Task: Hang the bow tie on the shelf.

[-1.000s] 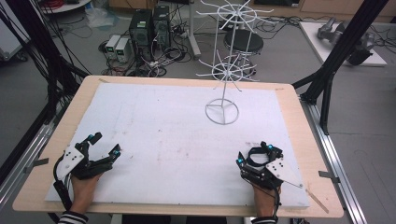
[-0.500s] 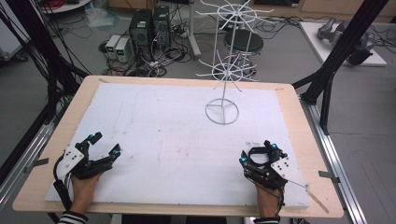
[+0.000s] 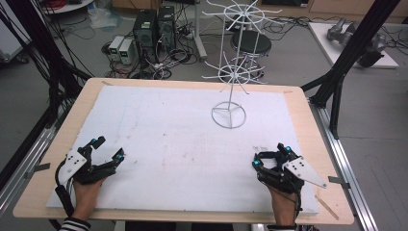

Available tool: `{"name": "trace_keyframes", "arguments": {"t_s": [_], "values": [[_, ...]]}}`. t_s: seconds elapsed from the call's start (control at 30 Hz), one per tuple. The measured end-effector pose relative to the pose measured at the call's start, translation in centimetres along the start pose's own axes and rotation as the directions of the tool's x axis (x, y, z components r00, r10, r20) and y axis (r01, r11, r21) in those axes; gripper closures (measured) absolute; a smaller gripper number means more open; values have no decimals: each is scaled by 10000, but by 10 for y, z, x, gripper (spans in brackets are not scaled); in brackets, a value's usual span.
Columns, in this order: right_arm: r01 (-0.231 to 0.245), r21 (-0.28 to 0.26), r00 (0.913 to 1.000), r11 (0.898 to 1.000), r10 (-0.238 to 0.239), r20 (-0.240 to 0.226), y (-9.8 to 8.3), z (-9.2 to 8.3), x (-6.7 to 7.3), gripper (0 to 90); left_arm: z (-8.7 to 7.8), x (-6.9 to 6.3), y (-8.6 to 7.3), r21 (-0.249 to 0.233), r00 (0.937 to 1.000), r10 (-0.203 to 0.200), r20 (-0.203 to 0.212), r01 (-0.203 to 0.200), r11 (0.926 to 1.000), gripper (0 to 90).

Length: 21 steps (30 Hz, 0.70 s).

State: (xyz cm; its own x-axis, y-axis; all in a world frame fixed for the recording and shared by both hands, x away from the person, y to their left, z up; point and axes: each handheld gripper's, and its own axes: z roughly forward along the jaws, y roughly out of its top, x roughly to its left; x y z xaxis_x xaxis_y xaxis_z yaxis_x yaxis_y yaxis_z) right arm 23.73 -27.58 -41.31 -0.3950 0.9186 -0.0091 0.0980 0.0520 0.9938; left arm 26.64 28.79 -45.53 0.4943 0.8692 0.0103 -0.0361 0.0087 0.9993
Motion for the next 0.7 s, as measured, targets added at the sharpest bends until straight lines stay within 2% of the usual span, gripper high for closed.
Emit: {"name": "trace_keyframes", "arguments": {"t_s": [0.03, 0.07, 0.27, 0.47, 0.53, 0.7], "values": [[0, 0, 10000, 10000, 0, 0, 0, 0, 0, 114, 0, 0, 0, 3, 10000, -13, 2, 13, 10000, 176], [182, 209, 9996, 9996, -187, 228, 4, -3, -5, 115, 0, 0, 0, 6, 10000, -7, -3, 7, 10000, 176], [-81, 855, 9985, 9963, 34, 552, 8, -8, -16, 115, 0, -1, 0, -9, 10000, 24, -42, -24, 10000, 177], [-189, 1638, 9972, 9863, 67, 750, 14, -12, -25, 120, 0, -1, 0, 0, 10000, 20, -30, -20, 10000, 177], [-319, 1788, 9972, 9834, 191, 728, 16, -13, -27, 145, 0, -1, 0, 4, 10000, 38, -27, -38, 10000, 177], [-246, 2123, 9982, 9769, 122, 596, 19, -14, -29, 156, 0, -1, 0, 7, 10000, 40, -24, -40, 10000, 177]]}}
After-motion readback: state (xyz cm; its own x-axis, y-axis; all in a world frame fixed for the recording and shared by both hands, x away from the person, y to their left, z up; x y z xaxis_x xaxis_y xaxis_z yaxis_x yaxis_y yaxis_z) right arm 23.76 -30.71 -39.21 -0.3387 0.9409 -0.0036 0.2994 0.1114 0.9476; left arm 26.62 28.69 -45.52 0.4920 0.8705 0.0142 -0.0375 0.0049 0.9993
